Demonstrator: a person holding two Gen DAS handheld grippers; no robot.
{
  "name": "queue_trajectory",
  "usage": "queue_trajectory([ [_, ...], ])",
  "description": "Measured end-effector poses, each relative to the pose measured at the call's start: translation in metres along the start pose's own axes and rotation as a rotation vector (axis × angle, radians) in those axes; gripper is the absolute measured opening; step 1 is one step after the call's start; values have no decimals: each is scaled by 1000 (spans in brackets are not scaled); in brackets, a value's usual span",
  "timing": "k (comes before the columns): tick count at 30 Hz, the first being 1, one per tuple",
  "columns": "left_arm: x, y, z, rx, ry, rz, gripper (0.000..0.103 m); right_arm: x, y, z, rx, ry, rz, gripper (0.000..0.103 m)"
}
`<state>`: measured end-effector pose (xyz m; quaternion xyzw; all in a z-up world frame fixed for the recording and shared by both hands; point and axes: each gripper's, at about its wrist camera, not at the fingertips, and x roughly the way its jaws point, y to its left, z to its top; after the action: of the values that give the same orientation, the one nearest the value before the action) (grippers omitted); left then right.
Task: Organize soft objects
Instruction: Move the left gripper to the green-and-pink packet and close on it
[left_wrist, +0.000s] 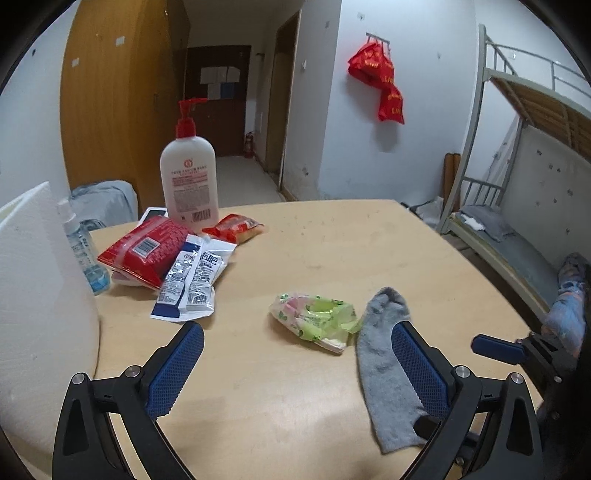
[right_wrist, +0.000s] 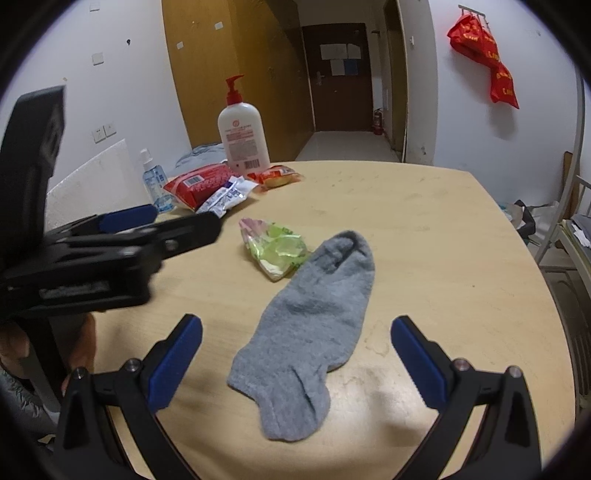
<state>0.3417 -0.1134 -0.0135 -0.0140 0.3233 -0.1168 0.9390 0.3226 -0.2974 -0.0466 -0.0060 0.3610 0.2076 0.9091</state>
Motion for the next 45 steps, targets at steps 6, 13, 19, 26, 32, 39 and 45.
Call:
queue_trajectory([
  [6,25,-2,3,14,40,4,96,11,-4,0,1,28,5,103],
  [13,52,5,2,-6,83,-11,87,15,-7,2,4,33,26,103],
  [19,66,6,4,-18,105,-66,82,19,-8,3,12,40,35,103],
  [26,80,-1,7,12,126,-68,69,25,-5,5,2,61,28,103],
  [32,91,-3,5,24,165,-66,48,31,-2,6,-11,81,20,103],
  [39,95,-3,3,27,189,-86,26,37,-1,8,-12,90,11,103],
  [45,95,-1,4,27,181,-89,10,42,1,9,-17,105,4,103],
])
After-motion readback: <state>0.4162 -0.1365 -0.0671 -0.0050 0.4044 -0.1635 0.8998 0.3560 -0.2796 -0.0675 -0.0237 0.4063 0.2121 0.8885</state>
